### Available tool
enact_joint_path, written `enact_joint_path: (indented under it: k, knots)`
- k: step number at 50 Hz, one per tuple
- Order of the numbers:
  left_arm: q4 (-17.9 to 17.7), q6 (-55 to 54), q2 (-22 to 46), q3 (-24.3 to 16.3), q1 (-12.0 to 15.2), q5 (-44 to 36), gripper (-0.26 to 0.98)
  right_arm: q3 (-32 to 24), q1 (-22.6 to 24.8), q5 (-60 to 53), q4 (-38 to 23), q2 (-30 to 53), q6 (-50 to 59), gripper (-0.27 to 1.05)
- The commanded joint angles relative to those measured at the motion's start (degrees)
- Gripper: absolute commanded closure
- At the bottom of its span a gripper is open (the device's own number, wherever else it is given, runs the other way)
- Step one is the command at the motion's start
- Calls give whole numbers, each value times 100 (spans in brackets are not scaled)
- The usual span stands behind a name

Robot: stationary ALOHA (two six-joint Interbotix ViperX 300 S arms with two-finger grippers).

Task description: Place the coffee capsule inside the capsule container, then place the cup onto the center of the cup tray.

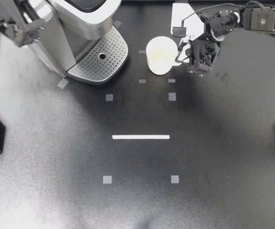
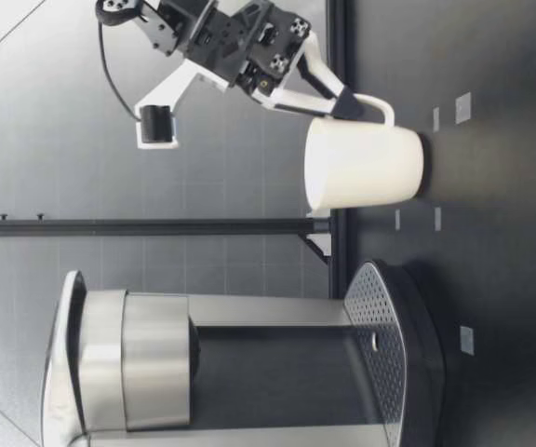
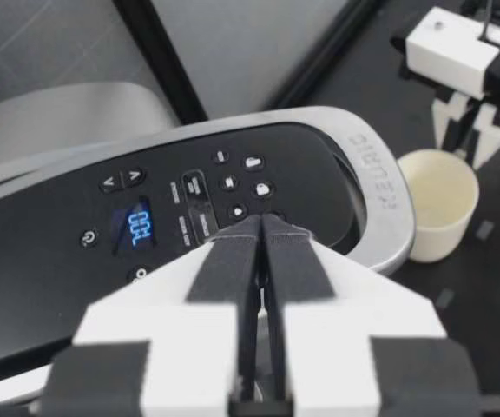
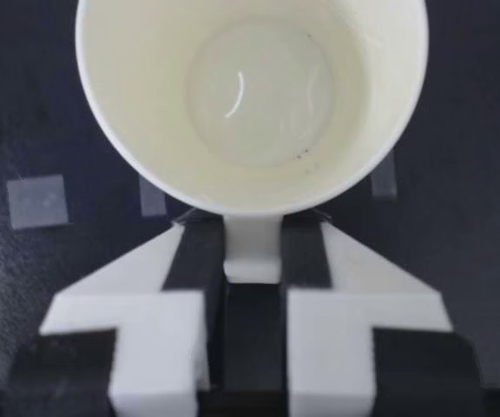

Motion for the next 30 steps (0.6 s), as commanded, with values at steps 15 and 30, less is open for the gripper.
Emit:
enact_joint_path:
  k: [15, 30]
  knots:
    - [44, -105, -360, 176, 0, -325, 66, -624, 571, -378, 475, -237, 114, 69]
    - [44, -132, -396, 229, 0, -299, 66, -1283, 765, -404, 483, 246, 264, 69]
